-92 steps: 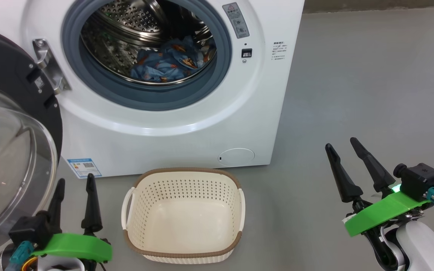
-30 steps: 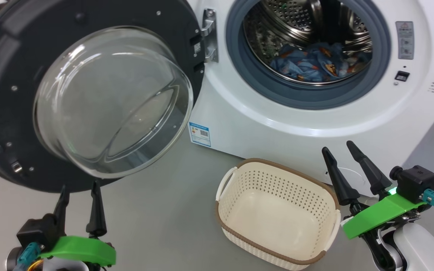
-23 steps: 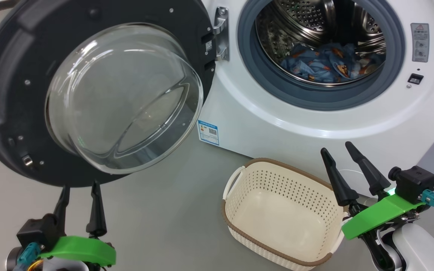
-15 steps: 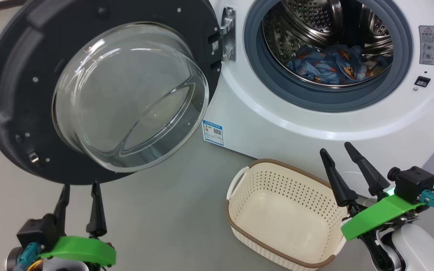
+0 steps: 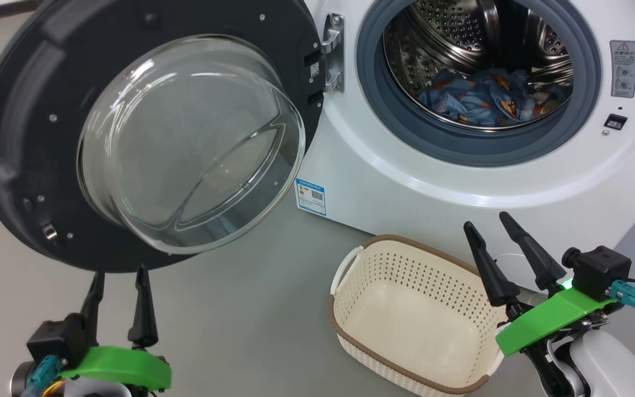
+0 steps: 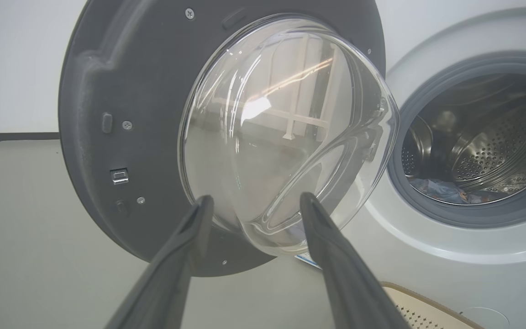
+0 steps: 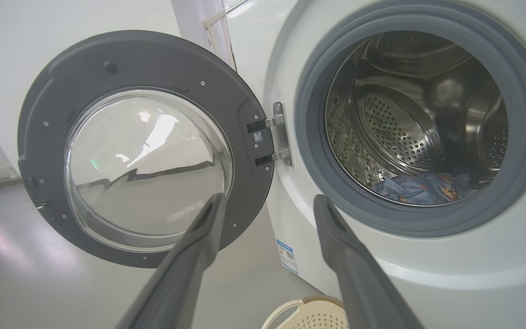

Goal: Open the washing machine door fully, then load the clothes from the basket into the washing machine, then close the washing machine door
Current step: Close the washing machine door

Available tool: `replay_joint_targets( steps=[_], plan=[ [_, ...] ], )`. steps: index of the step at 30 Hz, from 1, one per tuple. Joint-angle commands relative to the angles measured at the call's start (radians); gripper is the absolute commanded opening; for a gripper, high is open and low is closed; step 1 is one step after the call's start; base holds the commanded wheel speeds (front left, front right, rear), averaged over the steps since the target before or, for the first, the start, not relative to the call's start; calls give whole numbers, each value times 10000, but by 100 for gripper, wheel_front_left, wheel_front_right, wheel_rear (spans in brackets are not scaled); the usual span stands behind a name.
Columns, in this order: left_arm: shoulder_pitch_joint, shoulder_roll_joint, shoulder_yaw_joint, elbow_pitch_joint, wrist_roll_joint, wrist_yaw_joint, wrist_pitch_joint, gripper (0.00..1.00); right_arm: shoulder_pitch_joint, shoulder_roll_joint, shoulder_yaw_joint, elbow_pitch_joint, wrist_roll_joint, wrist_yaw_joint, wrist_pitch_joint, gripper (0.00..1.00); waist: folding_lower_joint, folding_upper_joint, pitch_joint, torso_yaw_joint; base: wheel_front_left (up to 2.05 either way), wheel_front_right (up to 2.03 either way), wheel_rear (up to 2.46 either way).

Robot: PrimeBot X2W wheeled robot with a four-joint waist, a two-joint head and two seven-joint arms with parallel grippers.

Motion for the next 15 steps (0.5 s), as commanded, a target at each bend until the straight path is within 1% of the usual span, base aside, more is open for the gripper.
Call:
replay_joint_targets(
  steps=[1,10,14,15],
  plan=[
    [-96,288,308,-159,36,92,-62,100,-88,-128,183,-185,105,44,-82,100,0,0,-20,-8,0,0,0],
    [-123,368,273,-214,22,80,-62,100,-88,-153,249,-173,131,44,-82,100,0,0,-54,-14,0,0,0],
    [-231,532,281,-216,23,30,-36,100,-82,-177,270,-167,144,44,-82,100,0,0,-55,6,0,0,0],
    [-273,587,291,-242,27,25,-20,78,-80,-184,278,-167,150,44,-82,100,0,0,-59,9,0,0,0]
  ],
)
